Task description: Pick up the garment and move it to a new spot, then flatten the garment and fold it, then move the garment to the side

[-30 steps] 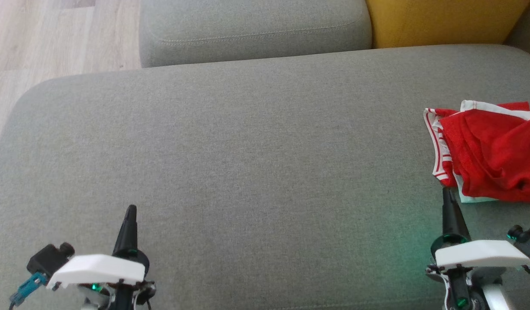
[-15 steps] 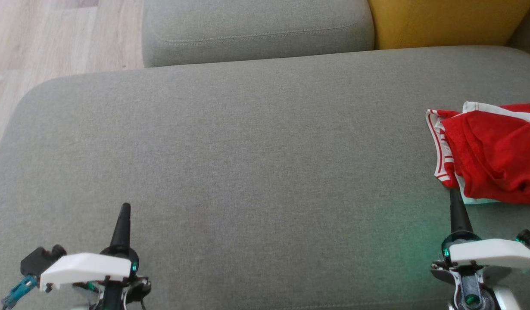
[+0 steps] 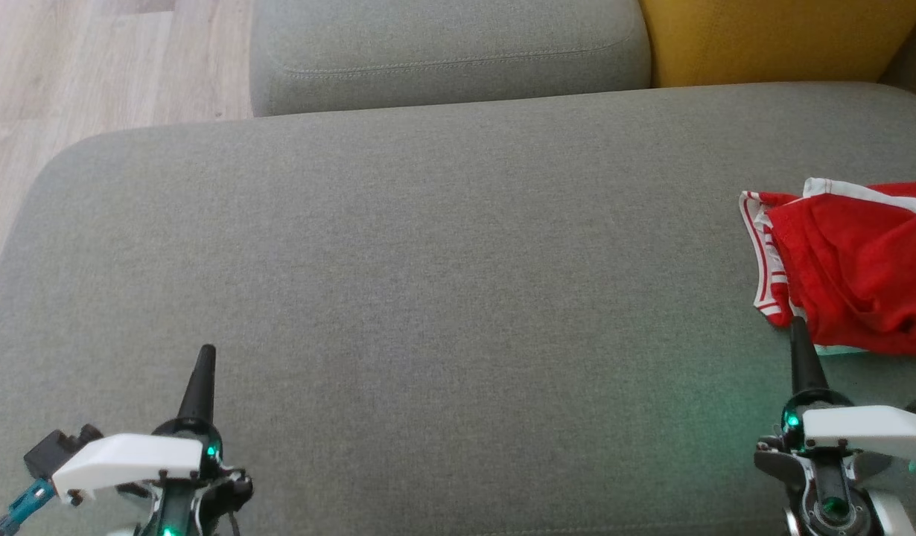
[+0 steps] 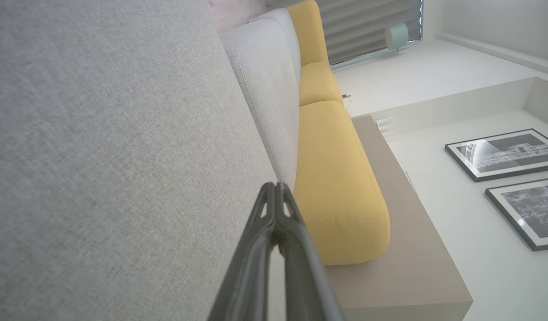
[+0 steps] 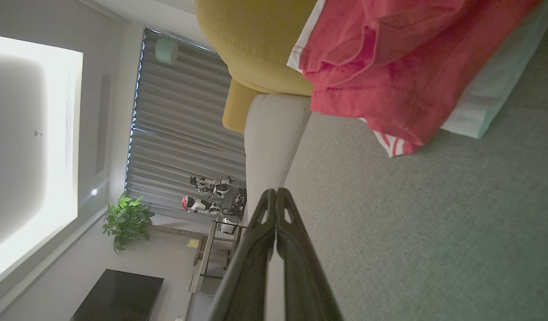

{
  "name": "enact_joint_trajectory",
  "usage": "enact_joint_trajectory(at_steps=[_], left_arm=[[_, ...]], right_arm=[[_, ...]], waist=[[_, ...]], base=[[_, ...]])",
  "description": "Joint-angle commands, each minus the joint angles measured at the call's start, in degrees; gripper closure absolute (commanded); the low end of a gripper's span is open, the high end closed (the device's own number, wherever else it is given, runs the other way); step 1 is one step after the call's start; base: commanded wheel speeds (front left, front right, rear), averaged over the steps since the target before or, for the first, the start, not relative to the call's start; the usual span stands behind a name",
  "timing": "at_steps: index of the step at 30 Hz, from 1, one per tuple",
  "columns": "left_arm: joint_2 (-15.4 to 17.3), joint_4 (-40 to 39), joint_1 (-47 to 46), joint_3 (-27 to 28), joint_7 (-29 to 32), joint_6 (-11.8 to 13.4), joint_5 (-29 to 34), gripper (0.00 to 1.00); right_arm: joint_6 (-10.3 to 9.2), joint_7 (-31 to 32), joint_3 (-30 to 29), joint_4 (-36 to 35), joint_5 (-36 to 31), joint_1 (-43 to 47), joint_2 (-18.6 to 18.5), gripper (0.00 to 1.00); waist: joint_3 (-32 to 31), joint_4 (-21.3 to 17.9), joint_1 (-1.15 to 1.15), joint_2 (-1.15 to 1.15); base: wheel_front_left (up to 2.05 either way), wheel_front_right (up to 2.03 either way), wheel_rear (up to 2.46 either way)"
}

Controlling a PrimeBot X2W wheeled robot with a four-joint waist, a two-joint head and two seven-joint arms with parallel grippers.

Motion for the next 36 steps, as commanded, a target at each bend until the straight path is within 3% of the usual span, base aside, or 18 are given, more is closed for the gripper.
enact_joint_trajectory(at_steps=[1, 27, 36], left_arm=[[0.9, -1.6, -3.7, 2.2, 0.4, -0.7, -1.3, 1.00], [0.8, -0.5, -5.5, 5.7, 4.6, -2.3, -16.3, 1.00], [0.7, -0.5, -5.5, 5.9, 4.9, -2.3, -16.5, 1.00]], right_arm=[[-0.03, 0.4, 0.6, -1.9, 1.7, -3.0, -1.0, 1.00], [-0.04, 4.6, -2.0, -1.9, 19.6, -3.9, -0.9, 1.00], [-0.04, 4.9, -2.2, -1.9, 19.8, -3.9, -0.8, 1.00]], waist=[[0.0, 0.0, 0.00, 0.00], [-0.2, 0.7, 0.00, 0.00], [-0.2, 0.8, 0.00, 0.00]], base=[[0.00, 0.00, 0.00], [0.00, 0.00, 0.00], [0.00, 0.00, 0.00]])
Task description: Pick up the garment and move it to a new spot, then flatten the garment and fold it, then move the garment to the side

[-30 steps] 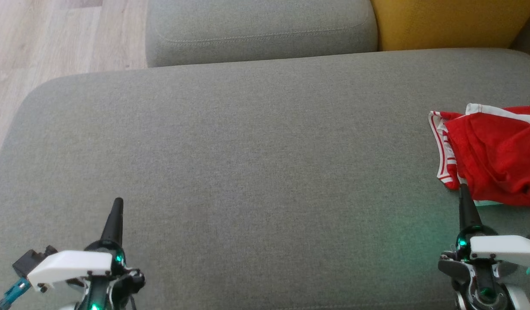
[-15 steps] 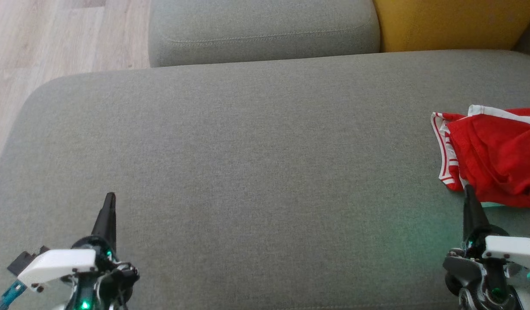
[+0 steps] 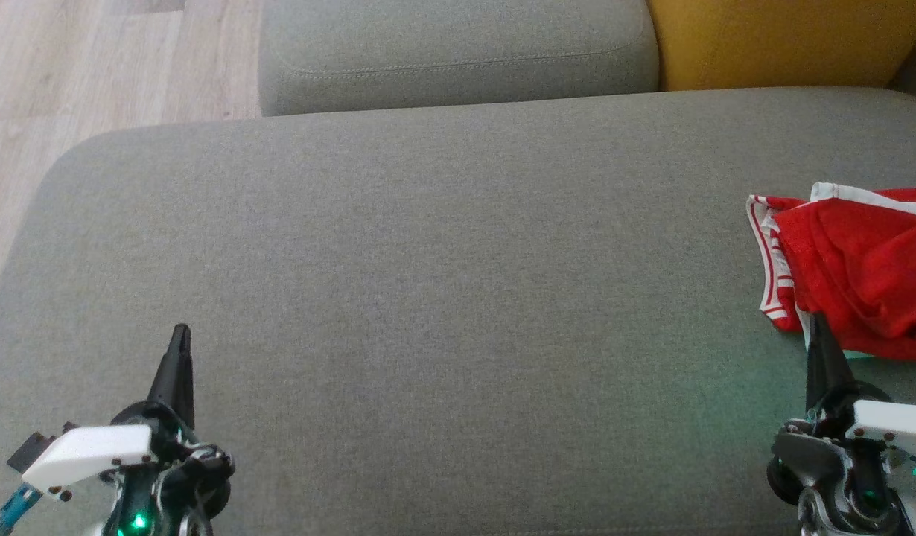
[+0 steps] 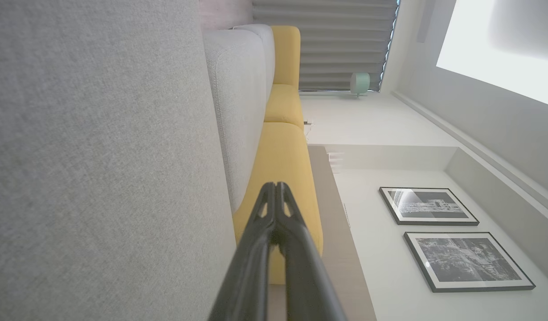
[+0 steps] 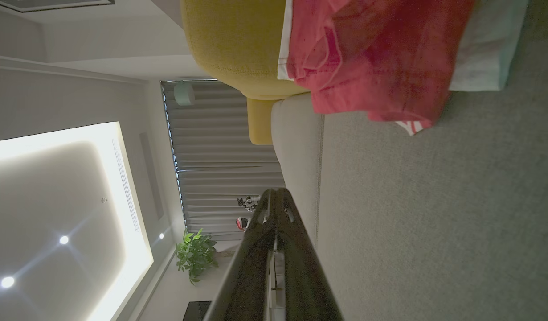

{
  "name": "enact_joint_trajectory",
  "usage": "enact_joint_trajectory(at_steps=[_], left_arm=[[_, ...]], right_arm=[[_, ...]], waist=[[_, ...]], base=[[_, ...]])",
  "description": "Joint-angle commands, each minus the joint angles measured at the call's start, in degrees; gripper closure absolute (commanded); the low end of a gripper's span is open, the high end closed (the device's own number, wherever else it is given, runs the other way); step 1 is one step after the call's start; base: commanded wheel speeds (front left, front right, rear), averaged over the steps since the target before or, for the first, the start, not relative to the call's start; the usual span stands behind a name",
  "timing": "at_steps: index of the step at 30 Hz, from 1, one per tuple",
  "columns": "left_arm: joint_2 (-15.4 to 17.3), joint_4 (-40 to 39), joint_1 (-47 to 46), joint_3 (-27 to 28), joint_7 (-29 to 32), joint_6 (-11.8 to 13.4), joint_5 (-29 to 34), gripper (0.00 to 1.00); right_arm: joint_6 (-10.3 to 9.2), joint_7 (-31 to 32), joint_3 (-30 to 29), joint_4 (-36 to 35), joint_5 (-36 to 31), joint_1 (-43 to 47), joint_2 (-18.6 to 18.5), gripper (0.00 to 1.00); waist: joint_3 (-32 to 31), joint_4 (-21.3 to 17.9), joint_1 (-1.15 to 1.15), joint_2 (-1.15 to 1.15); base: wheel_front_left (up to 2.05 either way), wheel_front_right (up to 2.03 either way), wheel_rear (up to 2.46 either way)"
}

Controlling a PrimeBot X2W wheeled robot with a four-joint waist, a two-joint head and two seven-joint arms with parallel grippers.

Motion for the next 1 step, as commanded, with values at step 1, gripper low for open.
enact_joint_trajectory(at_steps=[1], left_arm=[[0.7, -1.5, -3.1, 2.2, 0.4, -0.4, 0.0, 1.00]], right_arm=[[-0.04, 0.3, 1.1, -1.9, 0.3, -2.8, -0.7, 1.00]], waist=[[0.0, 0.0, 0.00, 0.00]], base=[[0.00, 0.00, 0.00]])
